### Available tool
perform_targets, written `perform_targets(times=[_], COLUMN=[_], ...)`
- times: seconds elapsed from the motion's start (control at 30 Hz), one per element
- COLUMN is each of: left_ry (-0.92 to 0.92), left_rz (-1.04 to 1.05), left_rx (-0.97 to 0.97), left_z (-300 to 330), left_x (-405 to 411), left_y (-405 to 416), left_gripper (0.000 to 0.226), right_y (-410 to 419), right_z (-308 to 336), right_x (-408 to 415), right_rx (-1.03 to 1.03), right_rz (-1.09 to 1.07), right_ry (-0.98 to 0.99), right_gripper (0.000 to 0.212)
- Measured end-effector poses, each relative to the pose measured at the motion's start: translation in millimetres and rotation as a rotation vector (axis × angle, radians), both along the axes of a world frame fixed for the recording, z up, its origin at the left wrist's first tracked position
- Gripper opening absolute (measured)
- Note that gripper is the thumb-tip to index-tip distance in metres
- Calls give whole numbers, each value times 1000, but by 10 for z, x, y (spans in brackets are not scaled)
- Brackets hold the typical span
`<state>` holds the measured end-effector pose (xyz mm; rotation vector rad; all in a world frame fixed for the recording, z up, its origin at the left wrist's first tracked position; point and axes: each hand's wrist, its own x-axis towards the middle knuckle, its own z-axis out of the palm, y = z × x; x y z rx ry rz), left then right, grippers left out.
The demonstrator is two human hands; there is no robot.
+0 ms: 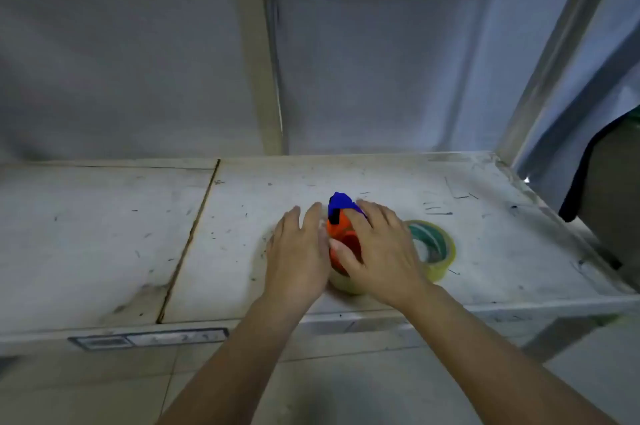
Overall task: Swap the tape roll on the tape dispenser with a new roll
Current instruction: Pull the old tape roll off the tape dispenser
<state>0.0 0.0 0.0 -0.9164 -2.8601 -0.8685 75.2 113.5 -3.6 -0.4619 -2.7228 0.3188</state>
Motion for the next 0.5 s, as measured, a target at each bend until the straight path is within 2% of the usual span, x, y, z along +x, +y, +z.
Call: perform_targets(times=[0.2, 0.37, 0.5], left_ry=[27, 39, 15], left_rz=[-24, -60, -99], left_rx=[-11, -23, -43], left_z=[-179, -219, -181], left_x=[-5, 245, 397], left_y=[-143, -392, -573], left_gripper=[45, 41, 38], right_y=[-14, -65, -208], right_z=[-129, -56, -3], right_x=[-70, -89, -31], right_rx=[99, 13, -51], right_rz=[40, -17, -31], right_ry=[-145, -323, -337], right_gripper=[68, 76, 73])
